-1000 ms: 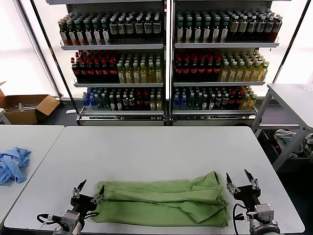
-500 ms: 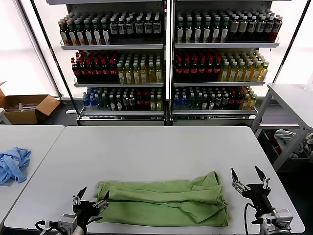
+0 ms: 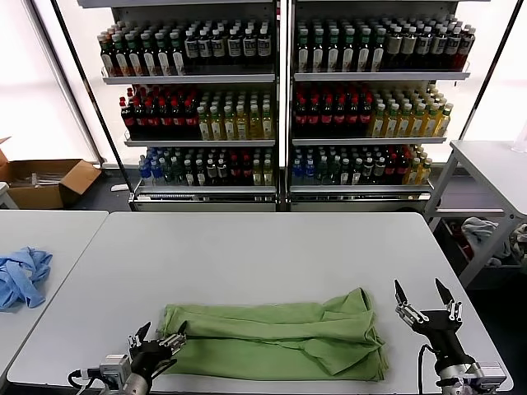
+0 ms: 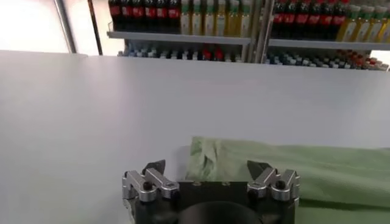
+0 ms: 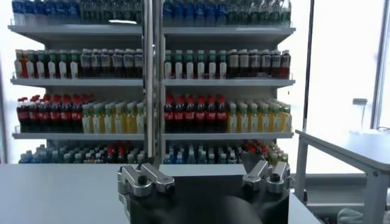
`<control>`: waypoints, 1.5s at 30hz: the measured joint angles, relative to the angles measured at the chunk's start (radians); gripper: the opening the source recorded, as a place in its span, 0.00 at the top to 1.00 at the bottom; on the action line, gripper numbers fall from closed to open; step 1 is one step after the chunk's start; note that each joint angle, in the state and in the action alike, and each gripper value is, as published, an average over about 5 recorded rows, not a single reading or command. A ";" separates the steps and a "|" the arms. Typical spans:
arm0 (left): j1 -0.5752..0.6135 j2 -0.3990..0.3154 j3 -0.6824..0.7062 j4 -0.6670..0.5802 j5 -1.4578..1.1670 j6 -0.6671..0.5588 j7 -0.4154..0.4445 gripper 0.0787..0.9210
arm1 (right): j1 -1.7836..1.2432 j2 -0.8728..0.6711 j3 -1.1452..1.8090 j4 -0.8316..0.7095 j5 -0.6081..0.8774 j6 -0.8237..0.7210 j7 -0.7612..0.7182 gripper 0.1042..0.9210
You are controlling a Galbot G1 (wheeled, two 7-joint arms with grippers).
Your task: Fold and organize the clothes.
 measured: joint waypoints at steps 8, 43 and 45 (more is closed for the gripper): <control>0.004 -0.029 0.013 0.020 -0.013 -0.021 0.017 0.19 | 0.002 0.003 -0.001 -0.008 -0.001 0.019 -0.003 0.12; -0.072 -0.024 -0.115 0.045 -0.024 -0.123 -0.007 0.98 | 0.032 -0.001 0.030 -0.016 0.037 0.057 0.014 0.12; -0.078 -0.018 -0.156 0.052 -0.040 -0.117 -0.010 0.98 | 0.030 -0.002 0.041 -0.018 0.042 0.060 0.016 0.12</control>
